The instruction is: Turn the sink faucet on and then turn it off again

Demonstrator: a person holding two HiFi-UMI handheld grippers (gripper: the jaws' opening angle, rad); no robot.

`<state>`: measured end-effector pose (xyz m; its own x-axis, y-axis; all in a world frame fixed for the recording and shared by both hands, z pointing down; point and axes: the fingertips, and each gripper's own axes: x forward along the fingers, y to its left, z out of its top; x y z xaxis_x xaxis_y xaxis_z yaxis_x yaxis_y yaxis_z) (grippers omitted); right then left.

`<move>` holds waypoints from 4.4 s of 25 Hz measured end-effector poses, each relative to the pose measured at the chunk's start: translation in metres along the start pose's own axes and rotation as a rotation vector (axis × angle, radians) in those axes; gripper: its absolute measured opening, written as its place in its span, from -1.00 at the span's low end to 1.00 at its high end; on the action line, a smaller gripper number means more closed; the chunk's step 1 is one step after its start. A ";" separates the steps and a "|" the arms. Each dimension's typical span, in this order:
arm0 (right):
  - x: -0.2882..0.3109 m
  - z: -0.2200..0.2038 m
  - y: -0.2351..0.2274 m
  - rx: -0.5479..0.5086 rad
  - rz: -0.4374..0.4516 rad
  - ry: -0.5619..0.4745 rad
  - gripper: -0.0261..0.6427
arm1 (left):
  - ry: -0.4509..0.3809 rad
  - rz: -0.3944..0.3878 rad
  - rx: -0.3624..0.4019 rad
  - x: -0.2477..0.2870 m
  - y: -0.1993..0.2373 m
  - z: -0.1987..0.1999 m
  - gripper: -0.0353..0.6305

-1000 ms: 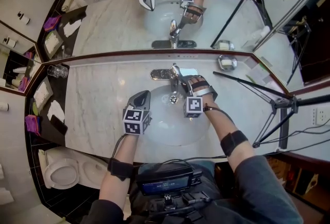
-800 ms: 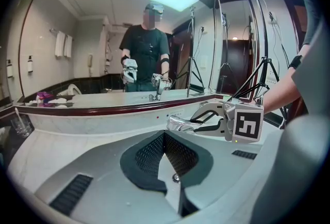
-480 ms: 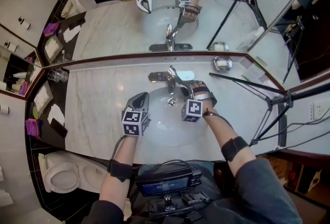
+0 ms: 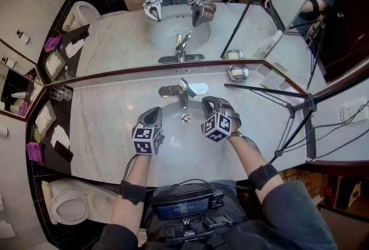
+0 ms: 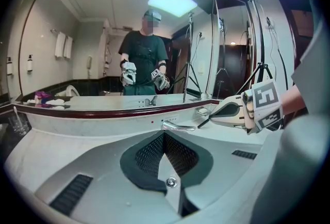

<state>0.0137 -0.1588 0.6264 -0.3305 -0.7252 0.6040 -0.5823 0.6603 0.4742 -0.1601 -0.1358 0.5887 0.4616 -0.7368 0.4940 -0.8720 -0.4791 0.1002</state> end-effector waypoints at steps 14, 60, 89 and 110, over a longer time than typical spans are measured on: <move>-0.053 -0.025 -0.018 0.620 0.037 -0.113 -0.87 | -0.036 -0.007 -0.017 -0.013 -0.009 0.004 -0.89; -0.054 -0.054 -0.009 0.696 0.068 -0.073 -0.87 | 0.105 -0.096 0.936 0.094 -0.073 -0.006 -0.05; -0.051 -0.069 -0.021 0.745 0.047 -0.045 -0.87 | 0.141 -0.139 1.025 0.186 -0.084 -0.016 -0.01; -0.048 -0.065 -0.017 0.754 0.067 -0.049 -0.87 | 0.120 -0.081 0.846 0.189 -0.066 0.005 -0.05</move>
<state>0.0878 -0.1230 0.6310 -0.4051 -0.7078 0.5787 -0.9042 0.4036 -0.1394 -0.0144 -0.2457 0.6706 0.4548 -0.6524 0.6062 -0.4005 -0.7578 -0.5151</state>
